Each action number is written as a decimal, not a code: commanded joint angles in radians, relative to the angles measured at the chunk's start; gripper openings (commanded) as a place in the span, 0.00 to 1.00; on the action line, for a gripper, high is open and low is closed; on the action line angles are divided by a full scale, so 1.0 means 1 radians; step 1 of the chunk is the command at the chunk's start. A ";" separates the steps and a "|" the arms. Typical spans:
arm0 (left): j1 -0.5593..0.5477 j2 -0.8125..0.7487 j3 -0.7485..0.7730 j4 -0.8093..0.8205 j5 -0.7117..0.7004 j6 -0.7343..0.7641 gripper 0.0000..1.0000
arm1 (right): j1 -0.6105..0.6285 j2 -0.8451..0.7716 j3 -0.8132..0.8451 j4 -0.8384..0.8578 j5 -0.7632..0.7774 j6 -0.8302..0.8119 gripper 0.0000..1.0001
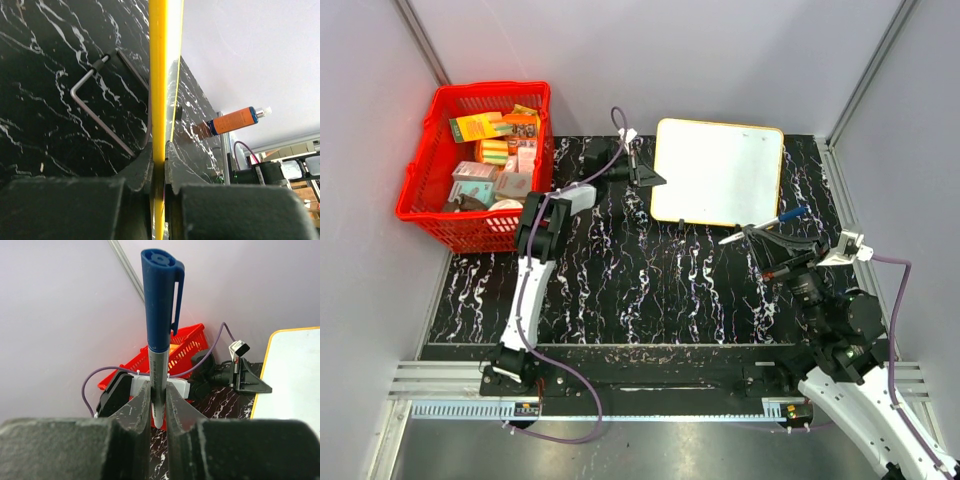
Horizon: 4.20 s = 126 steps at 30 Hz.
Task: Write a sentence on the whiteboard
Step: Move the whiteboard to the center of the board.
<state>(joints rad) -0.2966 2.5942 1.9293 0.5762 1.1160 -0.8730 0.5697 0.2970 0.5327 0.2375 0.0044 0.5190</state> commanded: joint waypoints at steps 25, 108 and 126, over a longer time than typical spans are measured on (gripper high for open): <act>-0.042 -0.416 -0.705 -0.010 -0.022 0.353 0.00 | 0.006 -0.045 0.023 -0.026 -0.041 0.033 0.00; -0.108 -1.068 -1.182 -0.246 -0.579 0.533 0.99 | 0.006 0.123 0.090 -0.132 -0.047 -0.017 0.00; -0.073 -1.477 -1.211 -0.473 -0.696 0.466 0.99 | 0.006 0.154 0.295 -0.423 0.066 -0.161 0.00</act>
<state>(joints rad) -0.3683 1.1389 0.6601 0.1493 0.4248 -0.4053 0.5697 0.3985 0.7544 -0.1390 0.0307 0.4313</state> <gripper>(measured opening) 0.987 0.177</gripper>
